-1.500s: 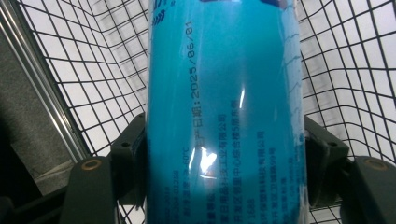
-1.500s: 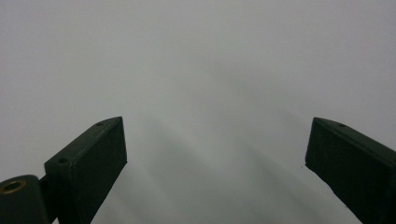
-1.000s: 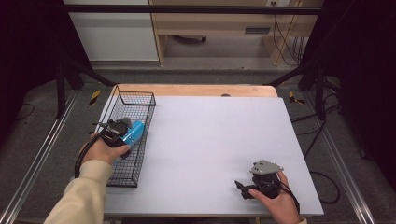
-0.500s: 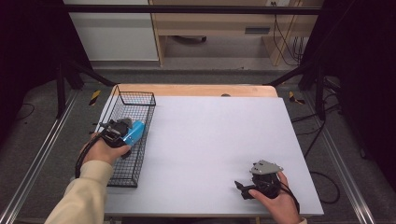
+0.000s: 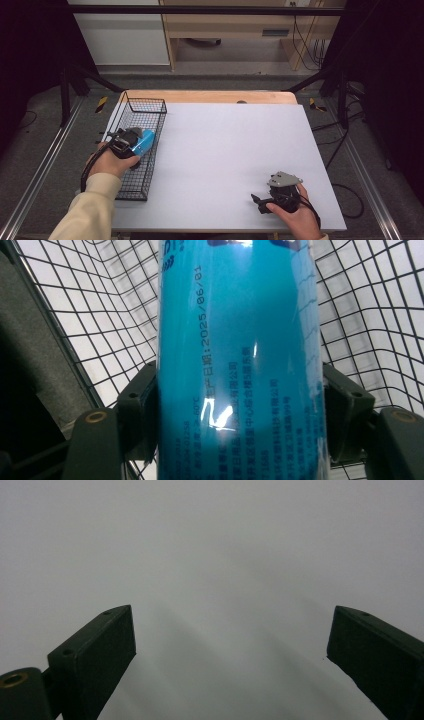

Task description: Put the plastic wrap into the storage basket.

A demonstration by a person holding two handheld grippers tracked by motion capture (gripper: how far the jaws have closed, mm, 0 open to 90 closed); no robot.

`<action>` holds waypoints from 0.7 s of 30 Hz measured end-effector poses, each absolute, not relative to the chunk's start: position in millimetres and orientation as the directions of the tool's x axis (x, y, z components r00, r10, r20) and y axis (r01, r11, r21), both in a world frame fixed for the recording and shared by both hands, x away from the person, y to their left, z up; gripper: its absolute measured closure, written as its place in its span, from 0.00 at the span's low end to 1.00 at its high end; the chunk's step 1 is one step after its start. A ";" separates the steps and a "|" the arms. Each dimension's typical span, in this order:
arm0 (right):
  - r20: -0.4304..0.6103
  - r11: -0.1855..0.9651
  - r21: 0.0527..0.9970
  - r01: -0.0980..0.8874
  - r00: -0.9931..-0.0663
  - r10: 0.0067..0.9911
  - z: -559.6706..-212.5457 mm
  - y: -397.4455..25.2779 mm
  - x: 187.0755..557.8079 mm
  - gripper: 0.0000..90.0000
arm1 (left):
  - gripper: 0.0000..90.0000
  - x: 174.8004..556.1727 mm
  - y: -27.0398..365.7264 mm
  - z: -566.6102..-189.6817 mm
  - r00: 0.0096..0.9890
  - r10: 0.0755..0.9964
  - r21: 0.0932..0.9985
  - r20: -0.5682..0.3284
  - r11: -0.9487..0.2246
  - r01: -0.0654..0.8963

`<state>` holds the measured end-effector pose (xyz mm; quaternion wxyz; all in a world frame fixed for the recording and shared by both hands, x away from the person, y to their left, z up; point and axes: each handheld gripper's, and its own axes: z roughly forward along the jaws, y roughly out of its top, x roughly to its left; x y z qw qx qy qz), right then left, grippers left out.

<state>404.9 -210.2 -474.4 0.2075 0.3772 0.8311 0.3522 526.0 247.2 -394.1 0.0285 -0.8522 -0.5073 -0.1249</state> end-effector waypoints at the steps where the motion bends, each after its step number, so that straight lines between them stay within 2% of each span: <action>1: -0.079 0.467 0.742 0.481 -0.630 0.773 -474.6 -210.2 405.0 0.07 | 0.34 525.6 246.7 -394.1 0.455 0.855 0.080 0.247 -0.486 0.870; 4: -0.080 0.469 0.741 0.481 -0.630 0.773 -474.6 -210.2 404.9 0.07 | 0.34 524.1 245.9 -392.7 0.460 0.850 0.094 0.255 -0.496 0.863; 7: -0.081 0.471 0.740 0.481 -0.631 0.772 -474.9 -210.1 404.9 0.07 | 0.33 522.9 246.9 -387.4 0.460 0.851 0.145 0.255 -0.504 0.852; 10: -0.080 0.471 0.739 0.481 -0.632 0.771 -474.9 -209.6 404.8 0.07 | 0.27 520.5 247.0 -381.3 0.453 0.861 0.212 0.229 -0.499 0.840; 15: -0.080 0.472 0.738 0.482 -0.632 0.771 -475.1 -209.6 405.0 0.07 | 0.21 514.6 243.6 -374.5 0.451 0.861 0.281 0.235 -0.504 0.817; 21: -0.083 0.474 0.738 0.480 -0.633 0.770 -475.1 -209.8 404.8 0.07 | 0.17 503.4 241.9 -370.8 0.452 0.859 0.315 0.240 -0.509 0.801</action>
